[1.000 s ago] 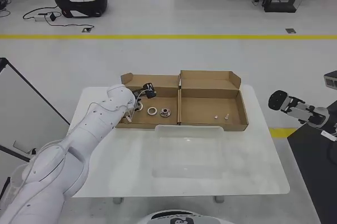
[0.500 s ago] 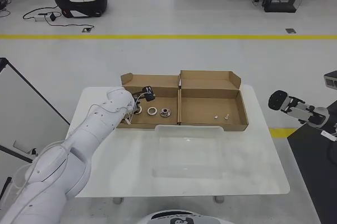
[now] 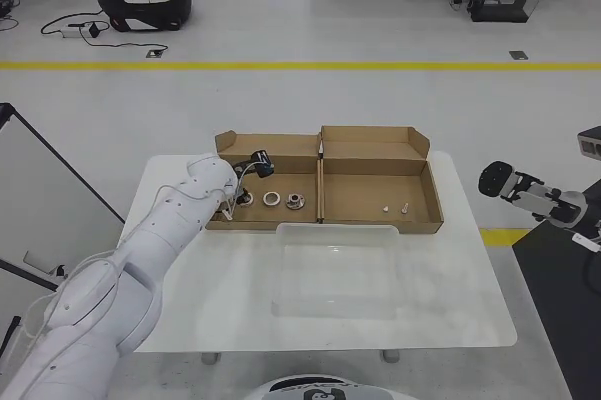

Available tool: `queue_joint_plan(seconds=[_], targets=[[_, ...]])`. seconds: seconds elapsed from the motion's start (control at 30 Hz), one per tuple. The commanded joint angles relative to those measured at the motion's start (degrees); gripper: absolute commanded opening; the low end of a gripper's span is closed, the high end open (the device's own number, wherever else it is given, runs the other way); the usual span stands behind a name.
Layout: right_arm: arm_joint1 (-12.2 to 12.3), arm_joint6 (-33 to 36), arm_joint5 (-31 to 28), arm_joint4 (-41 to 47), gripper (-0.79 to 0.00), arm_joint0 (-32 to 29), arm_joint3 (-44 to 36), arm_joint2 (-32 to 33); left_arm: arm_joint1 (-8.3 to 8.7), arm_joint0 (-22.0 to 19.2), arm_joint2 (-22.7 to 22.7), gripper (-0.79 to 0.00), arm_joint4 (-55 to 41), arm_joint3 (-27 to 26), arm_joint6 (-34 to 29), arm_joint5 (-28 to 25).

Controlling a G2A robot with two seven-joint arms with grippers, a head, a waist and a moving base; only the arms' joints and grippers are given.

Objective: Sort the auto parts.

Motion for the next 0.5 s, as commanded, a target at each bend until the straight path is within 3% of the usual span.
queue_joint_plan(seconds=[0.0,0.23,0.47], targets=[[0.00,0.00,0.00,0.00,0.000,0.00,0.00,0.00,0.28,0.06,-0.50,0.000,0.35,-0.87,0.42,-0.03],[0.00,0.00,0.00,0.00,0.000,0.00,0.00,0.00,2.36,0.40,-3.58,0.000,2.26,-9.07,3.48,-2.42],[0.00,0.00,0.00,0.00,0.000,0.00,0.00,0.00,6.71,6.12,-10.85,0.000,1.75,-24.79,8.27,-9.14]])
